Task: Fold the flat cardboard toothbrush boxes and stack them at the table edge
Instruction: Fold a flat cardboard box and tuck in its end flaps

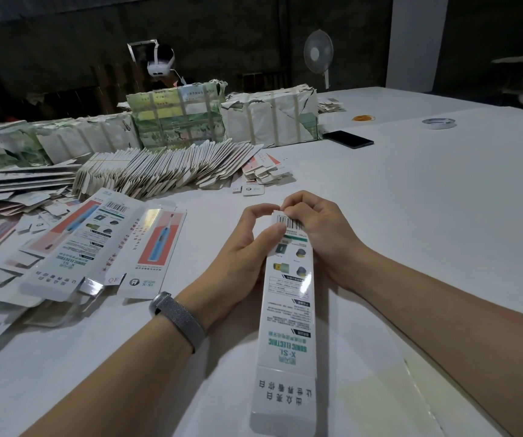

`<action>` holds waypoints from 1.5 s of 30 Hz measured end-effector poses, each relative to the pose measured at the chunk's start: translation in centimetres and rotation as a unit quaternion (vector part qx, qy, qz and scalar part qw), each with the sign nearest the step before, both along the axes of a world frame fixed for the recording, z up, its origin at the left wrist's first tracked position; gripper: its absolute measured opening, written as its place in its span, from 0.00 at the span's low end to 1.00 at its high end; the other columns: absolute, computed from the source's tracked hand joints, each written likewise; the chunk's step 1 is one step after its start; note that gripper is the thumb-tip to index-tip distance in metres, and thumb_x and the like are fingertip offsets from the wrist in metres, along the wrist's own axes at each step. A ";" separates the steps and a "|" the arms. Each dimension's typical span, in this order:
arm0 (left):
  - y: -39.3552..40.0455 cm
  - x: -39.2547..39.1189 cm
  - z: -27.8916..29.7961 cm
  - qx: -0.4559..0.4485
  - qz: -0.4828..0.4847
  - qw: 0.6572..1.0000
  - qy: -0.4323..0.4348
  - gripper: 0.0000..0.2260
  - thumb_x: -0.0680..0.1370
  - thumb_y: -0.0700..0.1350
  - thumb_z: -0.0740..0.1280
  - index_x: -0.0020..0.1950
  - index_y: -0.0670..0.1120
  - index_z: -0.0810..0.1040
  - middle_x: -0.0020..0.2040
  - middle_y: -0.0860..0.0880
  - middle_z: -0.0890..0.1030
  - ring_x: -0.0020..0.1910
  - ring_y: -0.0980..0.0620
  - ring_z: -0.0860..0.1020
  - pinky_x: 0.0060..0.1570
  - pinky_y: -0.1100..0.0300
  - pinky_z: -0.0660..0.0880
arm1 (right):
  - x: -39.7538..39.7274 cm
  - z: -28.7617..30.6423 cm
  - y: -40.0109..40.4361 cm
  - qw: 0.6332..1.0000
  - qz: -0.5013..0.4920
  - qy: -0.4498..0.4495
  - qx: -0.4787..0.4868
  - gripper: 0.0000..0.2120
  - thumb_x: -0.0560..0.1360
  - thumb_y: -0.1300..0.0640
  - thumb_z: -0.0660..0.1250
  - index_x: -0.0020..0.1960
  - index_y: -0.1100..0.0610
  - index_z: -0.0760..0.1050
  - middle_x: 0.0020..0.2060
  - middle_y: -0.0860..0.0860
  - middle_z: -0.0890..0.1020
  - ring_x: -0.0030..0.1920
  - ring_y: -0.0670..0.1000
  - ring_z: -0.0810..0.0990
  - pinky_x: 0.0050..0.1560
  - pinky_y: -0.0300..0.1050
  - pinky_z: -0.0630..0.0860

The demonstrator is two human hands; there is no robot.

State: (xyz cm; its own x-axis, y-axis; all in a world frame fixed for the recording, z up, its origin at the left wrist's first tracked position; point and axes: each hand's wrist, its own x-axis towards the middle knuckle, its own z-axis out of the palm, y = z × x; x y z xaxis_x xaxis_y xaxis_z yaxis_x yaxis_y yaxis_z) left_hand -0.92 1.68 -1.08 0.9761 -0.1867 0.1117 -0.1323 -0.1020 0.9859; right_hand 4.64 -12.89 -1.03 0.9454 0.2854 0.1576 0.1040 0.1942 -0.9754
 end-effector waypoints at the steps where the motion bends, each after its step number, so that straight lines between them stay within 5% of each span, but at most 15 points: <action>1: -0.1 0.0 0.0 -0.004 0.001 1.000 -0.001 0.13 0.82 0.52 0.61 0.66 0.54 0.66 0.43 0.45 0.87 0.36 0.51 0.84 0.32 0.63 0.78 | 0.0 0.0 0.0 1.000 -0.001 0.001 0.003 0.11 0.80 0.64 0.61 0.41 0.55 0.74 0.29 0.51 0.78 0.28 0.51 0.80 0.28 0.41 0.76; 10: -0.6 -0.1 0.0 -0.080 0.032 0.996 -0.015 0.05 0.85 0.46 0.59 0.61 0.52 0.67 0.42 0.45 0.86 0.33 0.50 0.83 0.30 0.60 0.80 | -0.1 0.0 0.1 1.000 -0.016 -0.013 0.018 0.09 0.83 0.56 0.57 0.46 0.55 0.73 0.30 0.47 0.81 0.31 0.49 0.83 0.28 0.42 0.78; 14: -0.8 0.0 -0.1 -0.122 0.052 0.991 -0.028 0.04 0.85 0.44 0.59 0.59 0.51 0.67 0.40 0.45 0.85 0.32 0.50 0.82 0.30 0.58 0.80 | -0.2 -0.1 0.3 0.999 0.017 0.002 0.036 0.04 0.82 0.59 0.59 0.50 0.51 0.70 0.35 0.54 0.82 0.32 0.53 0.81 0.32 0.46 0.76; 27: -0.9 0.1 0.0 -0.109 0.078 0.991 -0.024 0.03 0.85 0.45 0.58 0.59 0.52 0.67 0.38 0.44 0.84 0.32 0.47 0.80 0.33 0.55 0.76 | 0.0 -0.2 -0.1 0.998 0.046 0.006 0.043 0.10 0.81 0.61 0.64 0.44 0.50 0.68 0.38 0.60 0.82 0.31 0.55 0.82 0.27 0.44 0.76; 32: -1.0 0.2 -0.1 -0.100 0.089 0.991 -0.019 0.02 0.86 0.46 0.58 0.57 0.53 0.67 0.42 0.36 0.80 0.41 0.37 0.73 0.46 0.42 0.66 | -0.1 -0.1 -0.3 0.998 0.045 0.003 0.038 0.09 0.81 0.62 0.63 0.45 0.52 0.67 0.36 0.59 0.82 0.29 0.54 0.82 0.23 0.40 0.73; 39: -0.5 0.6 -0.6 -0.084 0.085 0.992 -0.035 0.06 0.85 0.48 0.60 0.62 0.53 0.68 0.41 0.45 0.86 0.34 0.47 0.83 0.42 0.48 0.76 | 0.1 -0.5 0.0 0.999 0.029 -0.010 0.023 0.07 0.82 0.58 0.64 0.48 0.49 0.68 0.41 0.62 0.83 0.33 0.56 0.83 0.30 0.46 0.78; 45: -0.7 0.7 -0.5 -0.087 0.102 0.991 -0.019 0.05 0.85 0.49 0.61 0.59 0.52 0.69 0.41 0.41 0.84 0.41 0.38 0.77 0.46 0.40 0.69 | 0.1 -0.3 -0.3 0.999 0.036 0.007 0.036 0.08 0.81 0.60 0.64 0.45 0.51 0.69 0.36 0.58 0.83 0.28 0.53 0.82 0.23 0.40 0.73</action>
